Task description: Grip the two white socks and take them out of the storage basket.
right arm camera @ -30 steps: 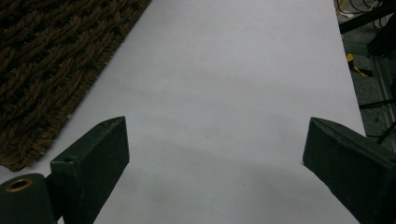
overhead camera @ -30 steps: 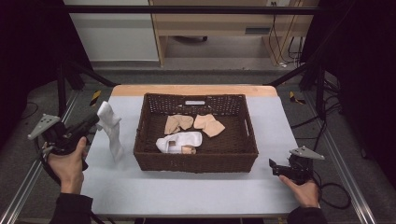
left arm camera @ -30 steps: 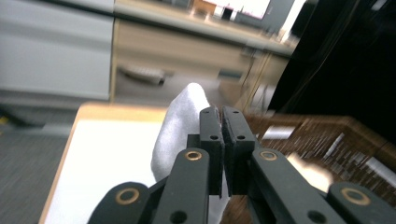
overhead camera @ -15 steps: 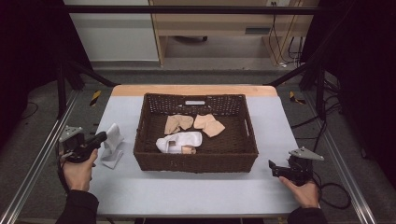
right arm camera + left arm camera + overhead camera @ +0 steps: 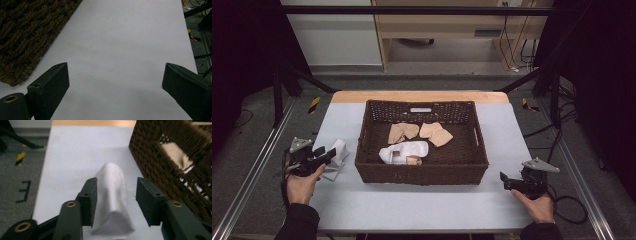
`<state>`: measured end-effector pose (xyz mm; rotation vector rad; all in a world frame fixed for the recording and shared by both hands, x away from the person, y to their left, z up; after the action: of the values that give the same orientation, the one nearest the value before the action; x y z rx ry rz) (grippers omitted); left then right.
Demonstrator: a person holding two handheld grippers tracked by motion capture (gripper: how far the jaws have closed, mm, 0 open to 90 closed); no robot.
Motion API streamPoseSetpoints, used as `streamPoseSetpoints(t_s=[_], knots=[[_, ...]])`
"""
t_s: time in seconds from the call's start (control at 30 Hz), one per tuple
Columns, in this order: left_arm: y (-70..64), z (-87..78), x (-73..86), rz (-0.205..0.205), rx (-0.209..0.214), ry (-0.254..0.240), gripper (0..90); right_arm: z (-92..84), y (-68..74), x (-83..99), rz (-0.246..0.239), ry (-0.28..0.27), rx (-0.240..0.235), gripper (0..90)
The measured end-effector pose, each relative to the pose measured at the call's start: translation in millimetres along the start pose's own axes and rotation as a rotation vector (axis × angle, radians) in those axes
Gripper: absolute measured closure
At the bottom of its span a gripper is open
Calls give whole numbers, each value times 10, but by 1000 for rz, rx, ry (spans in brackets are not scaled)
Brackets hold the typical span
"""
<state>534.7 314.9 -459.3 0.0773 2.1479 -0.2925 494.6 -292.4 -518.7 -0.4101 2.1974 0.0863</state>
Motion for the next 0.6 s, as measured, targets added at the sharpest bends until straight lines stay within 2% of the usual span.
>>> streamPoseSetpoints(t_s=[0.07, 0.13, 0.3, 0.47, 0.5, 0.53, 0.6], knots=[[-4, -27, -30, 14, -4, -11, 469, 0, -6, 0, -2, -2, 2, 76], [-16, -82, -91, 71, -19, -35, 459, -1, -6, 0, -2, -2, 2, 76], [-59, -142, -171, 104, -6, -77, 482, 0, 1, 1, 0, 1, -2, 76], [-170, -239, -278, 82, 14, -107, 478, 0, -2, -1, 1, 0, -2, 76], [-211, -269, -311, 78, 22, -117, 478, 1, -4, -1, -1, 0, -2, 76], [-305, -325, -384, 81, 37, -149, 475, -1, -5, -3, 3, -2, -2, 76], [-357, -349, -422, 88, 46, -165, 475, -2, -7, -4, 5, -3, -1, 76]])
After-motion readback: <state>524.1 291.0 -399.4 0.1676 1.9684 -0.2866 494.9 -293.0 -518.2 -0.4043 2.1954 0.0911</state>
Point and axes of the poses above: each handheld gripper's, and its own axes: z roughly forward along the jaws, x roughly out of its underside, y roughly to its left, the point moved 8 cm from there along z, roughly forward along the jaws, and after that the axes turned 6 degrees about -z, right-handed, at the moved point
